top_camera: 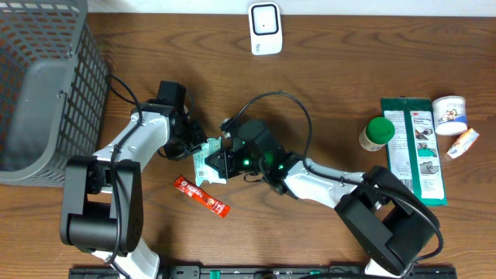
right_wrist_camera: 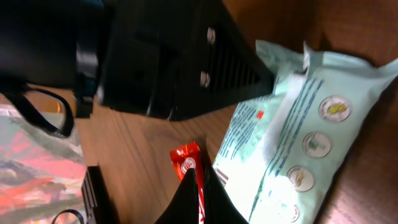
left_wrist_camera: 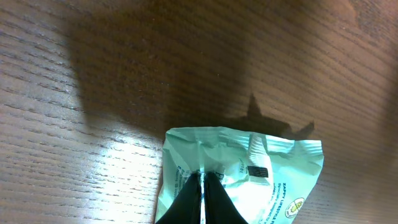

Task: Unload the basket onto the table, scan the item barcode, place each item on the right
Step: 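Grasp the mint-green packet's edges with both grippers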

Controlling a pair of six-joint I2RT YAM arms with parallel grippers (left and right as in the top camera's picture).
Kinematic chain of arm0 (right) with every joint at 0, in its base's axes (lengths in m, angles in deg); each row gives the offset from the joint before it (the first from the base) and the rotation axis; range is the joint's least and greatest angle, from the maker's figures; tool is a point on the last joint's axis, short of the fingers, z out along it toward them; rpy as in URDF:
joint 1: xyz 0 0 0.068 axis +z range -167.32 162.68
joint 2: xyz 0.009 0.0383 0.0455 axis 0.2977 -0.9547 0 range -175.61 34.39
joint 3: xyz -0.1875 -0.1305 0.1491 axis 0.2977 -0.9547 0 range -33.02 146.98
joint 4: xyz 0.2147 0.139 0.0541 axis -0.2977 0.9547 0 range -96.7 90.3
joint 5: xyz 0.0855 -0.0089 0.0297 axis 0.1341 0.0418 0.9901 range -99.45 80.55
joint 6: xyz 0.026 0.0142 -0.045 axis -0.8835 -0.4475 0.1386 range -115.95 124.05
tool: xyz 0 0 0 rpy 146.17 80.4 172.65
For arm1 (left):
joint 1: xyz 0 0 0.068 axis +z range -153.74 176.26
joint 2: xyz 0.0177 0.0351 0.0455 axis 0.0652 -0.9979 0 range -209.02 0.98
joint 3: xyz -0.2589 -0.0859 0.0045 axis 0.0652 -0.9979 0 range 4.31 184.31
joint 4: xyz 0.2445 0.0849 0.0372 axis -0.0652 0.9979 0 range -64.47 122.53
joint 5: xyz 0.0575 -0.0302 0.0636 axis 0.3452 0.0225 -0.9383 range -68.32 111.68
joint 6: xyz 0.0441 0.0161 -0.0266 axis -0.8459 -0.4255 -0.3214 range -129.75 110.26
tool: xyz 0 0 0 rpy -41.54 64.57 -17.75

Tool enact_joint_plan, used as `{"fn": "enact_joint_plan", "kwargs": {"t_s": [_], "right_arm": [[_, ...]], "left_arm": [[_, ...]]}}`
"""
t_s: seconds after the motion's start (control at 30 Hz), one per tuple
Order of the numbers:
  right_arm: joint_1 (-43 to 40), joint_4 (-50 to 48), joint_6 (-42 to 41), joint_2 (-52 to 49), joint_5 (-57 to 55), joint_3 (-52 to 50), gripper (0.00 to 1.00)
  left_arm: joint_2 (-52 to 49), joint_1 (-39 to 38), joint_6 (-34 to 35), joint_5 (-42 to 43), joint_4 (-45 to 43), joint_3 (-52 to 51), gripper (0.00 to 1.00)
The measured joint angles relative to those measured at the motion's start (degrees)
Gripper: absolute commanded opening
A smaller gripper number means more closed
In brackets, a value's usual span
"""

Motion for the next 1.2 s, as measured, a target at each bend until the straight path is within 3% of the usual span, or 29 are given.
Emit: {"fn": "enact_joint_plan", "kwargs": {"t_s": [0.3, 0.53, 0.8, 1.2], "right_arm": [[4.2, -0.5, 0.0, -5.4, -3.9, 0.0, 0.01], [4.2, 0.0, -2.3, -8.6, 1.4, 0.7, 0.01], [2.6, 8.4, -2.1, -6.5, 6.4, 0.7, 0.01], [0.4, 2.9, 1.6, -2.2, -1.2, 0.3, 0.01]], "left_arm": [[0.0, 0.0, 0.0, 0.0, 0.0, 0.0, 0.07], [0.0, 0.0, 0.0, 0.0, 0.0, 0.0, 0.07], [-0.1, 0.0, 0.0, 0.0, -1.2, 0.0, 0.08], [-0.3, 0.0, 0.0, 0.0, -2.9, -0.1, 0.08]]}}
